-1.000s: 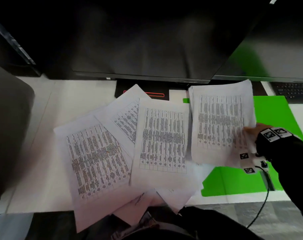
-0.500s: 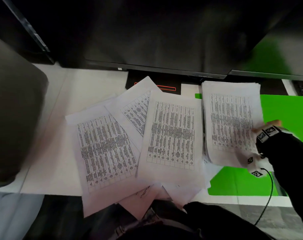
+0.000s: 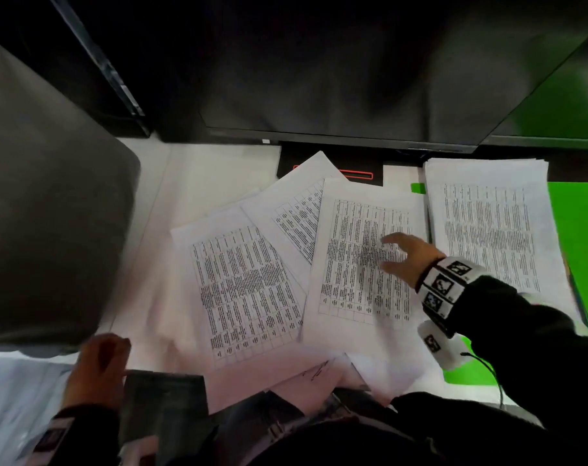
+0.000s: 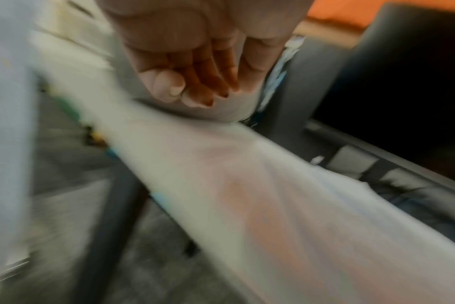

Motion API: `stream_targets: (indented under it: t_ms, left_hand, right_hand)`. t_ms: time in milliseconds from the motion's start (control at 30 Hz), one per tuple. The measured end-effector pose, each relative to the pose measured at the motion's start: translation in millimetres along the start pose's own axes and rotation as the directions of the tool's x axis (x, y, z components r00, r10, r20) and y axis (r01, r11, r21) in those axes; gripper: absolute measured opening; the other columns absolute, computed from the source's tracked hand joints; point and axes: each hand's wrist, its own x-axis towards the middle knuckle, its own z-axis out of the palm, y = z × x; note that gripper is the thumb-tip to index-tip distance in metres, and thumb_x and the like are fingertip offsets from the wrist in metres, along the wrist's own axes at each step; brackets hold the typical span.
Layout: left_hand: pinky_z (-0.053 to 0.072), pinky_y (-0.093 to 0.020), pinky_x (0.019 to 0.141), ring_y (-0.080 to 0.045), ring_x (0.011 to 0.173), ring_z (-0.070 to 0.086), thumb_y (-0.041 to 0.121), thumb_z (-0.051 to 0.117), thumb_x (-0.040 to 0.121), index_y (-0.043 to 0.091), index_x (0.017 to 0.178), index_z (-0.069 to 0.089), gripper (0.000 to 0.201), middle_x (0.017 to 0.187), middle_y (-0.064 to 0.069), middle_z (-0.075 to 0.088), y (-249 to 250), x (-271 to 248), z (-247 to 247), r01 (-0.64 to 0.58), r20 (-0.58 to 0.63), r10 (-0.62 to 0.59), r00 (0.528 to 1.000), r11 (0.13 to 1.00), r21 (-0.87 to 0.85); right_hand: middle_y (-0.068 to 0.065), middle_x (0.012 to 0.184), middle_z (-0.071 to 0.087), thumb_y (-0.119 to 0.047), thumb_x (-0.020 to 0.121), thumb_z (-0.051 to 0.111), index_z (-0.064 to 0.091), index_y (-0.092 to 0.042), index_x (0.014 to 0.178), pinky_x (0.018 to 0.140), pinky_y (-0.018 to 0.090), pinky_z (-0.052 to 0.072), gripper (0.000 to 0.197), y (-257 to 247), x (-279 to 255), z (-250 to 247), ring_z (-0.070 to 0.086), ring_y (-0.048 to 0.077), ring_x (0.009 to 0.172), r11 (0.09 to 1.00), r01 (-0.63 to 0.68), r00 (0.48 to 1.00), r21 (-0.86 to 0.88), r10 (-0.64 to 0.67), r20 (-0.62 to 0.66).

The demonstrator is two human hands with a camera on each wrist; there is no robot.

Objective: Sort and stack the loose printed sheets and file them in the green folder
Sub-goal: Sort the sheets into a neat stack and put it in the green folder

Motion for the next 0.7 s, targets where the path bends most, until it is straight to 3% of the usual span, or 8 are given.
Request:
stream_targets:
  t_ms: [67,133,267,400,467,567,633,700]
  left_hand:
    - [0.043,-0.015,0.045,-0.005,0.048,0.057,0.007,0.052,0.091,0.012,0.088,0.055,0.006,0.073,-0.014,0.059,29.8,8.9,23.9,-0.058,0.052,0.063,0.997,0.994,-0.09]
    - [0.042,-0.014,0.042,-0.003,0.048,0.058,0.002,0.048,0.092,0.013,0.085,0.057,0.015,0.075,-0.013,0.06,58.3,11.6,49.2,-0.049,0.174,0.092,0.981,0.97,-0.238]
    - [0.055,-0.028,0.064,-0.025,0.079,0.065,0.016,0.05,0.094,0.013,0.107,0.057,0.015,0.094,-0.013,0.066,95.8,5.8,96.3,0.192,0.49,-0.007,0.872,0.925,-0.328]
    - [0.055,-0.036,0.07,-0.026,0.086,0.066,0.026,0.056,0.092,0.019,0.11,0.054,0.02,0.102,-0.01,0.064,111.4,-2.4,129.5,0.283,0.635,-0.076,0.769,0.931,-0.231]
    - [0.056,-0.042,0.076,-0.026,0.085,0.065,0.025,0.061,0.089,0.022,0.102,0.056,0.014,0.099,-0.007,0.064,111.6,-4.9,139.7,0.201,0.637,-0.04,0.77,0.962,-0.183]
    - [0.052,-0.043,0.089,-0.024,0.095,0.064,0.024,0.061,0.088,0.024,0.101,0.058,0.013,0.103,0.0,0.066,111.1,-5.3,140.0,0.069,0.625,-0.003,0.78,0.994,-0.081]
    - [0.051,-0.045,0.091,-0.025,0.096,0.064,0.024,0.059,0.089,0.023,0.108,0.057,0.018,0.108,-0.003,0.067,107.4,-1.1,136.5,0.065,0.585,-0.019,0.811,0.996,-0.058]
    - [0.051,-0.048,0.09,-0.027,0.094,0.064,0.024,0.058,0.089,0.024,0.1,0.056,0.011,0.104,-0.005,0.067,100.4,5.7,129.3,0.063,0.518,-0.028,0.855,0.997,-0.051]
  right_hand:
    - [-0.003,0.15,0.033,-0.036,0.086,0.06,0.034,-0.031,0.139,0.106,0.037,0.035,0.059,-13.9,-1.3,25.3,0.044,0.022,0.13,0.998,0.047,0.993,-0.048,-0.042,0.11]
    - [-0.002,0.157,0.015,-0.037,0.087,0.057,0.027,-0.032,0.144,0.113,0.042,0.028,0.064,-21.2,1.3,48.2,0.035,0.024,0.137,0.992,0.092,0.981,-0.091,-0.074,0.18]
    - [-0.005,0.158,0.001,-0.04,0.089,0.051,0.02,-0.034,0.146,0.119,0.041,0.006,0.065,-36.7,-4.2,76.5,0.016,0.024,0.145,0.966,0.202,0.954,-0.161,-0.157,0.255]
    - [-0.015,0.155,0.015,-0.05,0.085,0.054,0.028,-0.041,0.142,0.119,0.037,0.013,0.063,-50.0,-21.6,81.4,0.021,0.014,0.143,0.959,0.279,0.895,0.046,-0.278,0.349]
    - [-0.023,0.151,0.023,-0.054,0.083,0.055,0.035,-0.047,0.135,0.117,0.038,0.02,0.057,-49.5,-24.2,72.7,0.029,0.01,0.139,0.959,0.211,0.921,0.189,-0.26,0.289]
    - [-0.01,0.146,0.04,-0.033,0.088,0.058,0.047,-0.034,0.131,0.108,0.031,0.032,0.044,-36.0,-11.7,52.4,0.042,0.016,0.131,0.971,0.066,0.998,0.23,-0.063,-0.023]
    - [0.002,0.142,0.046,-0.023,0.088,0.057,0.046,-0.025,0.133,0.104,0.03,0.037,0.047,-21.9,2.6,37.4,0.048,0.021,0.126,0.971,-0.079,0.981,0.225,0.116,-0.157]
    - [0.009,0.139,0.046,-0.026,0.084,0.063,0.039,-0.022,0.138,0.104,0.034,0.038,0.059,-10.8,16.2,28.2,0.048,0.026,0.125,0.952,-0.229,0.948,0.203,0.266,-0.177]
